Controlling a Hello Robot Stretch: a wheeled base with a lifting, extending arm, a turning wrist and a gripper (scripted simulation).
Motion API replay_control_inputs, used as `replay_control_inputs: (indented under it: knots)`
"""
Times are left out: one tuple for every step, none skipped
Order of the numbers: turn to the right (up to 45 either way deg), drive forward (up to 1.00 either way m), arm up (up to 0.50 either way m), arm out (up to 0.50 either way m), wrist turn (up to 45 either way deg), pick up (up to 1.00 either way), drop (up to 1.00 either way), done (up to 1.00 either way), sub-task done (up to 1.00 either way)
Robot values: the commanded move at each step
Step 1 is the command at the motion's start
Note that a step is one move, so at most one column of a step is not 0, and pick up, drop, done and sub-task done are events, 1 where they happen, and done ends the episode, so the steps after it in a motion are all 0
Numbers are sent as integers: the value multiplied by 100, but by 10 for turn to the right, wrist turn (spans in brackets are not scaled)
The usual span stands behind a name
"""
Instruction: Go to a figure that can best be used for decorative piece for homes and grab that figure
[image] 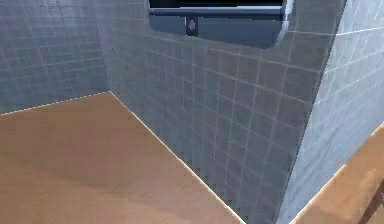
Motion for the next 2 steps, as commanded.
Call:
replay_control_inputs:
  knots:
    - [450, 0, 0, 0, 0, 0, 0, 0, 0]
    - [360, 0, 0, 0, 0, 0, 0, 0, 0]
